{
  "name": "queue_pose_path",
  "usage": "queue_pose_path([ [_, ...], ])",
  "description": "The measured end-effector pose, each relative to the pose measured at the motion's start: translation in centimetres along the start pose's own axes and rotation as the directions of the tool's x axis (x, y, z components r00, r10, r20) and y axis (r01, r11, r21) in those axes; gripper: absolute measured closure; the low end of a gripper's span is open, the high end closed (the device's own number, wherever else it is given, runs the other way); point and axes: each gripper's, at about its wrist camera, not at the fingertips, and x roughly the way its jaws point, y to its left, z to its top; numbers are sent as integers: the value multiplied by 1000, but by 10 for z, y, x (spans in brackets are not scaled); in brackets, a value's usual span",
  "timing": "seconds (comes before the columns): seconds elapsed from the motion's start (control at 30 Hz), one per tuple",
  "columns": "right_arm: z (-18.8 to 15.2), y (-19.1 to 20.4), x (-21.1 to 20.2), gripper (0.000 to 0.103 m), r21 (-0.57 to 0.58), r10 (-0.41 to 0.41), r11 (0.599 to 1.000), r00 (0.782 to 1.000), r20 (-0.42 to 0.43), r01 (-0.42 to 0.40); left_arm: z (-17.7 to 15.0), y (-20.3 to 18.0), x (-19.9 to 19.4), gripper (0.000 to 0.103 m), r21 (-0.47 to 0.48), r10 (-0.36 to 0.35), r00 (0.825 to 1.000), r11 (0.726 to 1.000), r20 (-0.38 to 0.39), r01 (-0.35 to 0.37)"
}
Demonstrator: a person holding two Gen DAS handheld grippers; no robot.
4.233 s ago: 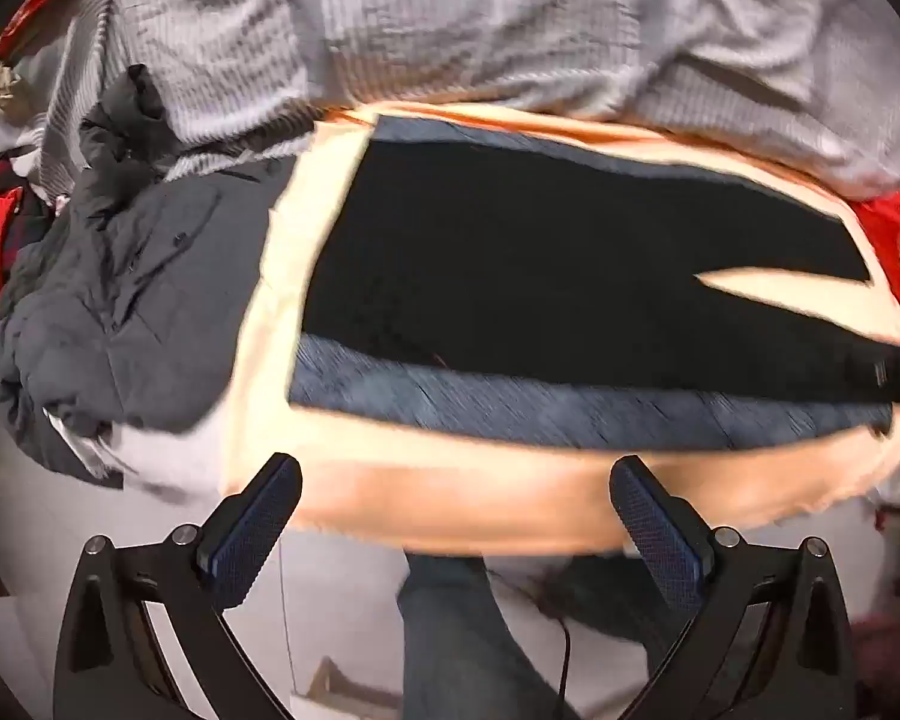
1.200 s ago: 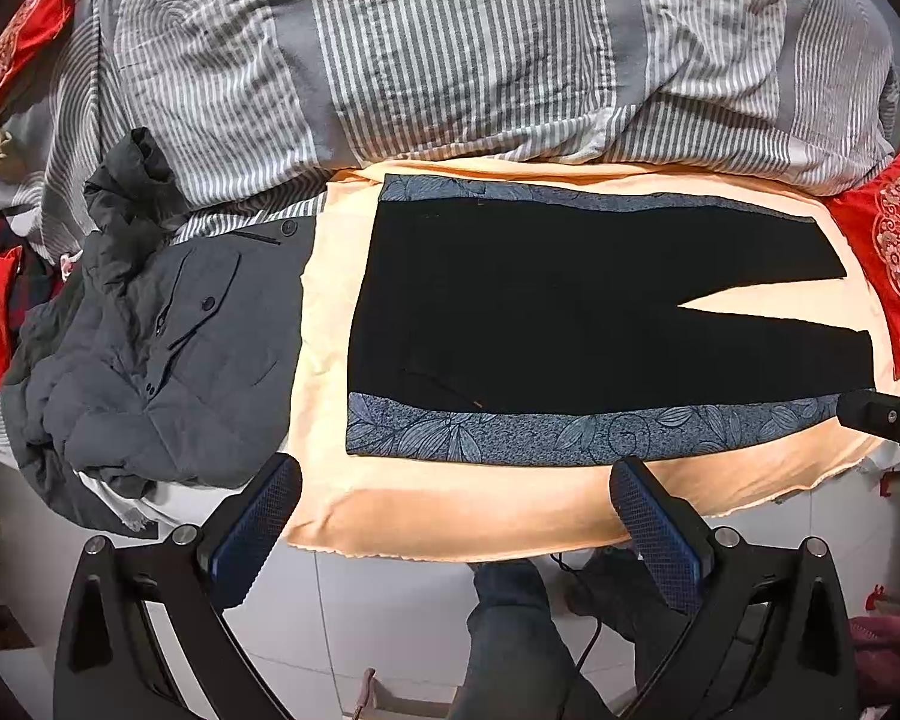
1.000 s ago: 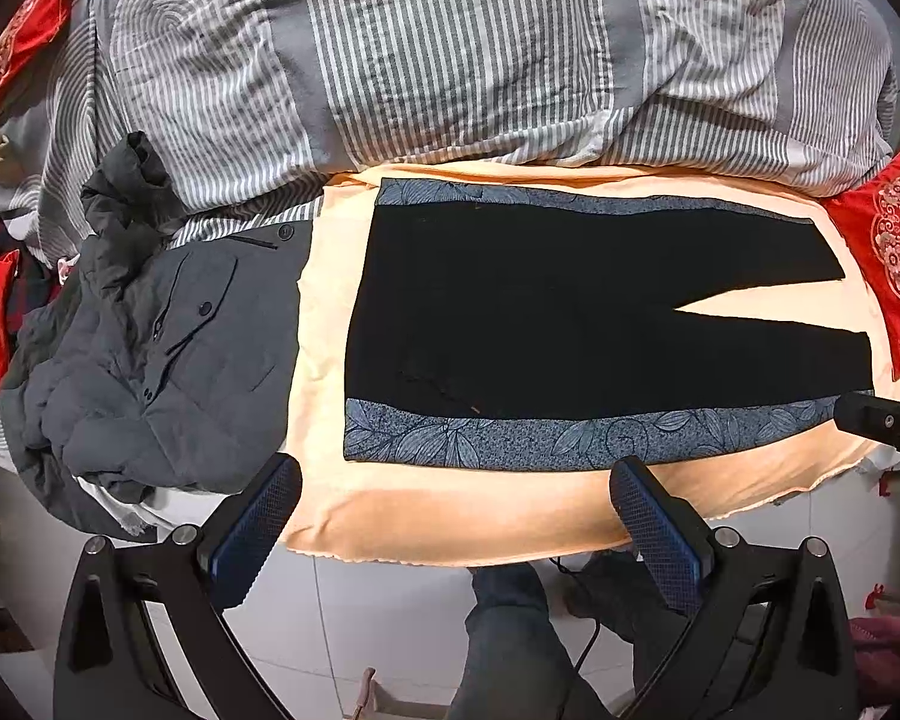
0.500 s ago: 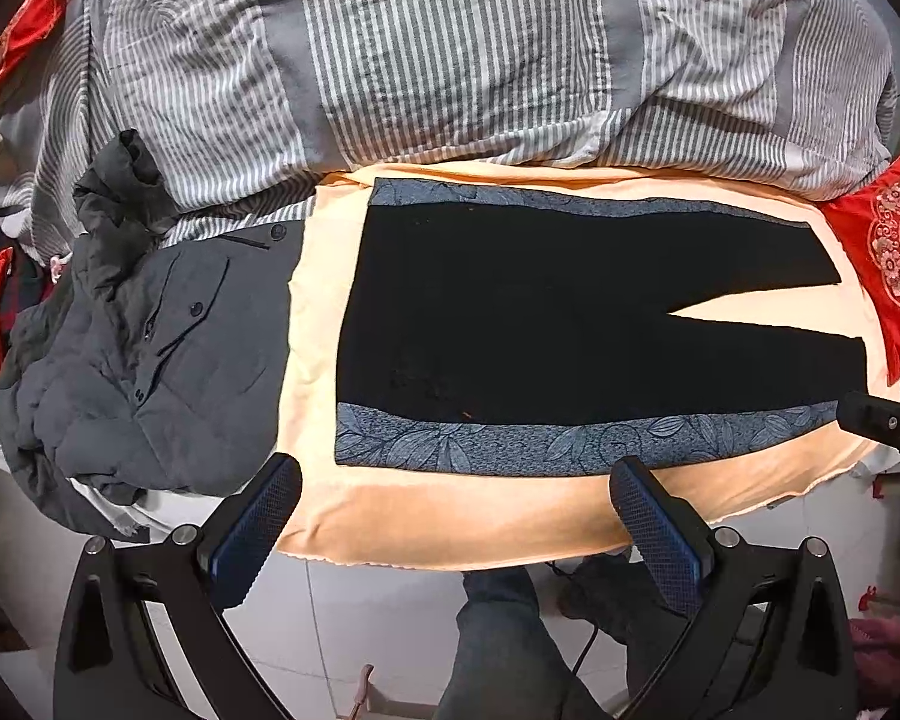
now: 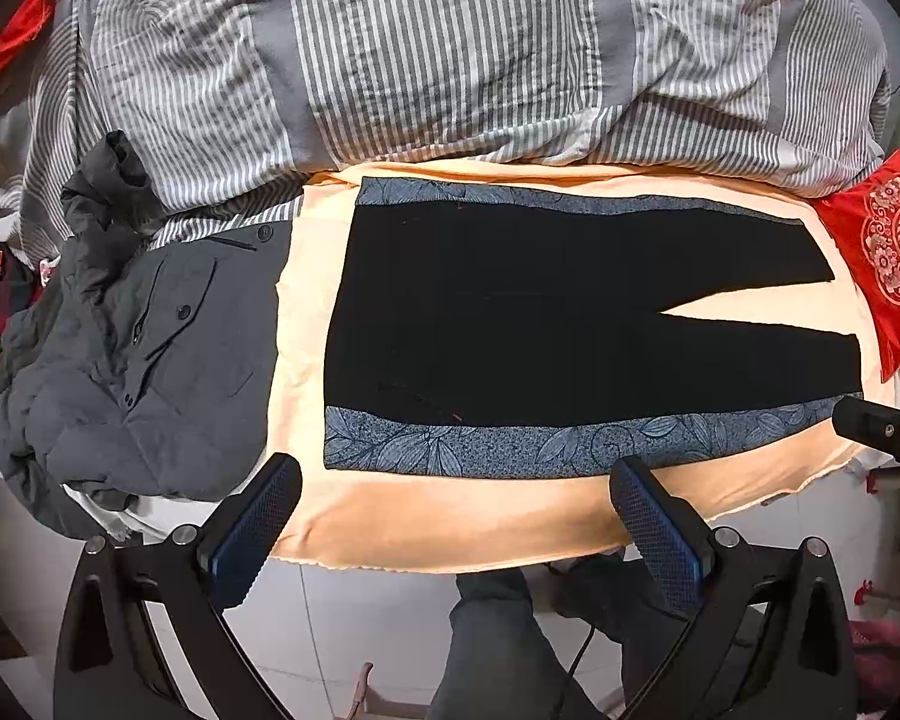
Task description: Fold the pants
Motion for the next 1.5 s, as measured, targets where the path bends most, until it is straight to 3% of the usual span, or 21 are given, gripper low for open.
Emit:
queue_pose_path([
  [0.27,1,-2,4,0,10,47,999,999,-4,-47,0,11,10,0,-53,-2,1000,999,0,2],
  [0.43,3,-6,18,0,-4,145,989,989,-23,-146,-10,23,41,0,-145,-58,997,988,-53,50],
  [0.57,0,-21,56,0,103,281,957,956,-80,-272,-27,28,77,0,-205,-101,990,976,-98,80],
  [0.67,-7,-28,92,0,168,338,934,934,-118,-316,-41,30,109,0,-253,-142,981,962,-133,105],
  [0.77,-16,-30,131,0,193,420,900,897,-139,-391,-52,35,141,0,-306,-185,972,943,-145,134],
  [0.9,-27,-36,192,1,285,560,812,817,-138,-509,-65,43,183,0,-366,-247,957,914,-151,178],
  [1.03,-41,-45,242,6,370,625,746,774,-104,-553,-73,45,210,0,-399,-308,941,888,-143,230],
  [1.13,-49,-48,269,22,405,657,711,749,-89,-575,-77,45,224,0,-392,-337,930,883,-148,258],
  [1.23,-53,-52,283,25,430,688,671,724,-56,-604,-78,46,231,0,-397,-377,915,869,-143,296],
  [1.33,-51,-49,292,27,446,754,585,657,7,-677,-77,50,237,0,-412,-409,903,851,-130,326],
  [1.4,-46,-44,297,27,455,772,560,635,15,-692,-77,52,240,0,-429,-442,890,830,-117,356],
  [1.43,-43,-40,299,30,461,784,543,620,21,-702,-76,53,242,0,-432,-450,885,826,-119,362],
  [1.5,-39,-36,301,75,478,796,525,605,17,-704,-75,53,243,0,-436,-458,881,821,-116,369],
])
